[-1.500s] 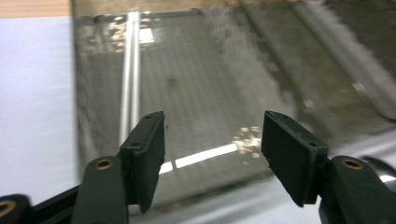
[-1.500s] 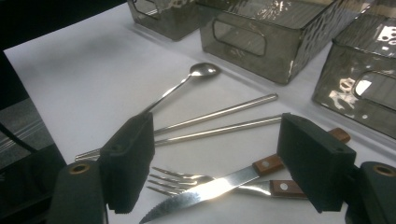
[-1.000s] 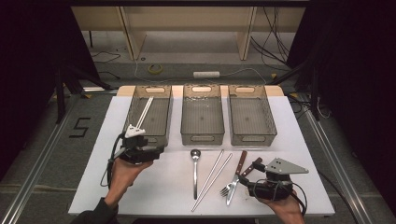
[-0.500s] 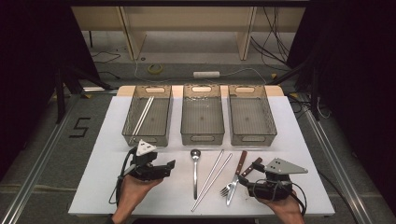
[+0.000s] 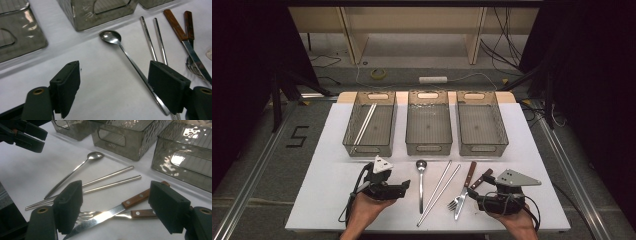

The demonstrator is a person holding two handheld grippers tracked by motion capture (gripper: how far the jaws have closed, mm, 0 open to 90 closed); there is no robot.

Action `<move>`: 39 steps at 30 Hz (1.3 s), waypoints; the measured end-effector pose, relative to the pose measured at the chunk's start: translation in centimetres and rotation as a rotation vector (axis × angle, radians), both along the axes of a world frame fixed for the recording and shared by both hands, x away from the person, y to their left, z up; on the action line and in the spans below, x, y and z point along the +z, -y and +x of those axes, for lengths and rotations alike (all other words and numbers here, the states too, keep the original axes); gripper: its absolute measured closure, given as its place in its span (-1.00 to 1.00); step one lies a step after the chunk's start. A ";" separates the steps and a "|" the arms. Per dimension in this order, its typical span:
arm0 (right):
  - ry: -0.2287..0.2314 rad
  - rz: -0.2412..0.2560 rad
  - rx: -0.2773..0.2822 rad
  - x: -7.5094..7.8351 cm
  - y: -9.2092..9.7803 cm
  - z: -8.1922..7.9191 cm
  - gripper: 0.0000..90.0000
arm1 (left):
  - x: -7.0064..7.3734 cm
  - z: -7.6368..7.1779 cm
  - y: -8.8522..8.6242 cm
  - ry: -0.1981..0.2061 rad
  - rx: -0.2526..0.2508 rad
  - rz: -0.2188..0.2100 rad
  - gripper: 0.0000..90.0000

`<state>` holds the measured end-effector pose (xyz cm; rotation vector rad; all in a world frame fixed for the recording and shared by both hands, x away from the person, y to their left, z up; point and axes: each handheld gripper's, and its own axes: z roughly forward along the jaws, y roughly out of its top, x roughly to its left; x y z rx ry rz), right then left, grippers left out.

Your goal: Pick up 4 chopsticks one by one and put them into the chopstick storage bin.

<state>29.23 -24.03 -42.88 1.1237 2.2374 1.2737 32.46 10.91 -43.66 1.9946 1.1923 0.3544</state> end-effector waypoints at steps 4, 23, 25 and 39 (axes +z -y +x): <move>-0.001 0.002 -0.003 0.0 0.0 0.0 -0.36 | -0.2 -0.2 0.6 -0.015 -0.020 -0.003 -0.42; 0.000 0.001 -0.015 0.0 0.2 0.0 -0.36 | -1.2 -1.6 5.2 0.001 -0.101 0.007 -0.08; 0.002 0.000 -0.014 0.0 0.2 0.0 -0.36 | -1.5 -1.6 5.6 -0.014 -0.100 0.002 -0.03; 0.000 -0.002 -0.013 0.0 0.1 0.0 -0.36 | -2.3 -1.2 7.6 -0.090 -0.175 0.044 0.28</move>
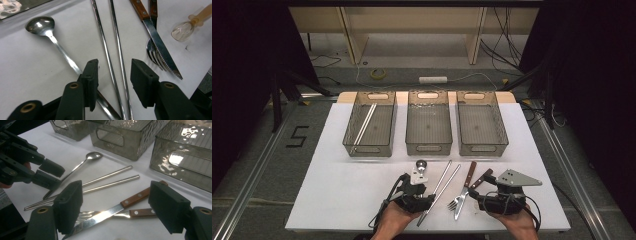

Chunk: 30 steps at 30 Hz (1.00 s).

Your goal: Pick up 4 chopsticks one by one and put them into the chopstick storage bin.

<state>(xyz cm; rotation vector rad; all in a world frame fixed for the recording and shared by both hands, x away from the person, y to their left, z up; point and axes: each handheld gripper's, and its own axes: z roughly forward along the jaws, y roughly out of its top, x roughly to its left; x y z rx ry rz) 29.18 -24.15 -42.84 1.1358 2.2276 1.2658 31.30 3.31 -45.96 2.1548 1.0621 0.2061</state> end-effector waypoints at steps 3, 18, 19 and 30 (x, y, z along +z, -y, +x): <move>0.000 -0.001 0.002 0.0 0.0 0.0 -0.36 | -0.2 0.4 0.4 -0.028 -0.007 0.004 0.35; -0.001 -0.004 0.003 0.0 0.0 0.0 -0.36 | -1.4 1.2 1.5 -0.047 0.008 0.073 0.59; 0.000 -0.004 0.005 0.0 0.0 0.0 -0.36 | -1.4 1.1 1.6 -0.042 0.010 0.081 0.60; -0.001 -0.006 0.010 -0.1 -0.1 0.0 -0.36 | -1.7 1.2 2.3 -0.037 -0.014 0.130 0.68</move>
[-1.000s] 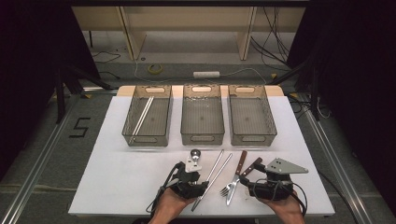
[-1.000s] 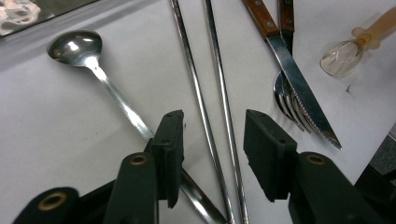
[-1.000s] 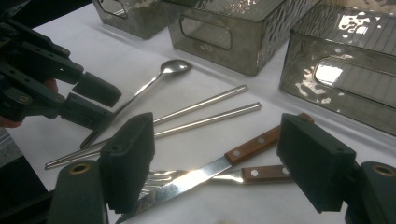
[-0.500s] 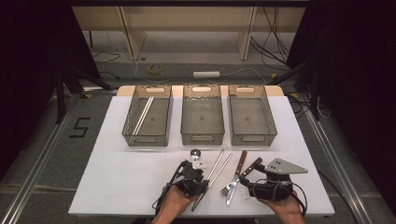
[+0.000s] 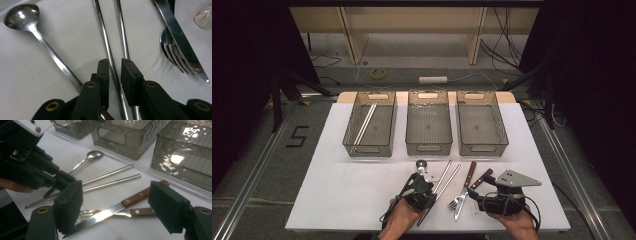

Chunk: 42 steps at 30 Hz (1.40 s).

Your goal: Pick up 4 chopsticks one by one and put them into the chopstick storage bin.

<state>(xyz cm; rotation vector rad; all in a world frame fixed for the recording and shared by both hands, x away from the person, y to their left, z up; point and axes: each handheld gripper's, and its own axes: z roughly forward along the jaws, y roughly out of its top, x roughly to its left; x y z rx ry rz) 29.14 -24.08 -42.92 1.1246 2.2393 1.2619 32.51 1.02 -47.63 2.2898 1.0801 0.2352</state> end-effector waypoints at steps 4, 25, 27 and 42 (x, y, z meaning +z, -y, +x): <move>-0.001 0.001 0.000 0.0 0.0 0.0 -0.35 | 0.1 -0.2 0.3 0.011 0.002 0.026 0.70; -0.004 -0.006 0.007 -0.1 -0.1 0.0 -0.34 | 0.2 0.3 0.2 -0.042 0.042 -0.006 0.89; -0.005 -0.006 0.007 -0.1 -0.1 0.0 -0.34 | 0.2 0.3 0.2 -0.048 0.047 -0.009 0.89; -0.005 -0.008 0.008 -0.1 -0.1 0.0 -0.33 | 1.5 1.0 -0.4 -0.032 0.063 -0.023 0.90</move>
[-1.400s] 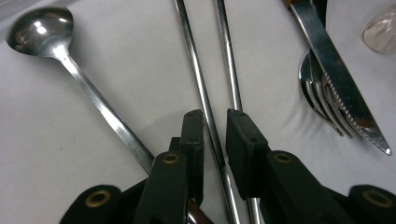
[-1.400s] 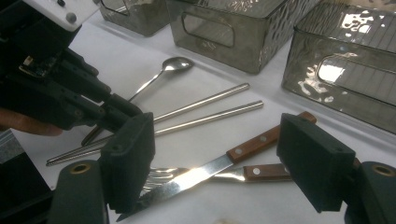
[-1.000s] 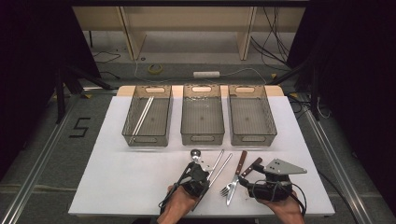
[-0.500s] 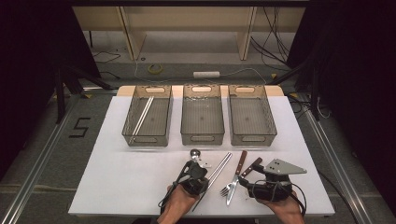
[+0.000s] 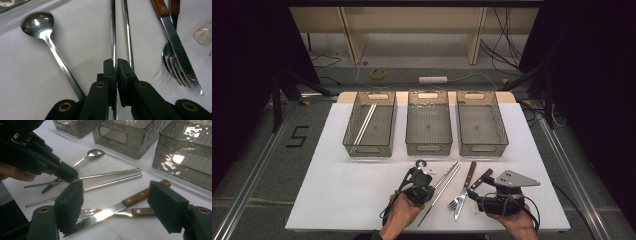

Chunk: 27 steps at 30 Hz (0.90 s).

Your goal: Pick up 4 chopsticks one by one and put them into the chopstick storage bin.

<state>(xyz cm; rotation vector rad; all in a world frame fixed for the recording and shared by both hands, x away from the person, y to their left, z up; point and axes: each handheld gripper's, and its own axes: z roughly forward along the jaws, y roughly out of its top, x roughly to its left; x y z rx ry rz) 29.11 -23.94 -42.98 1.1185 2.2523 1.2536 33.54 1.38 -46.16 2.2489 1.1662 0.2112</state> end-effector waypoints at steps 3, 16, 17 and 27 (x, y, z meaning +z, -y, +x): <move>-0.001 0.002 0.002 0.0 0.1 0.0 -0.33 | 0.1 0.1 -0.2 0.009 -0.007 0.004 0.90; 0.000 0.005 0.003 0.0 0.1 0.0 -0.31 | 1.3 0.4 -1.0 0.060 -0.047 -0.015 0.91; 0.000 0.005 0.005 0.0 0.1 0.0 -0.31 | 1.4 0.4 -1.1 0.063 -0.049 -0.020 0.91; -0.003 0.004 0.002 0.0 0.1 0.0 -0.31 | 2.2 0.2 -1.9 0.077 -0.055 -0.062 0.91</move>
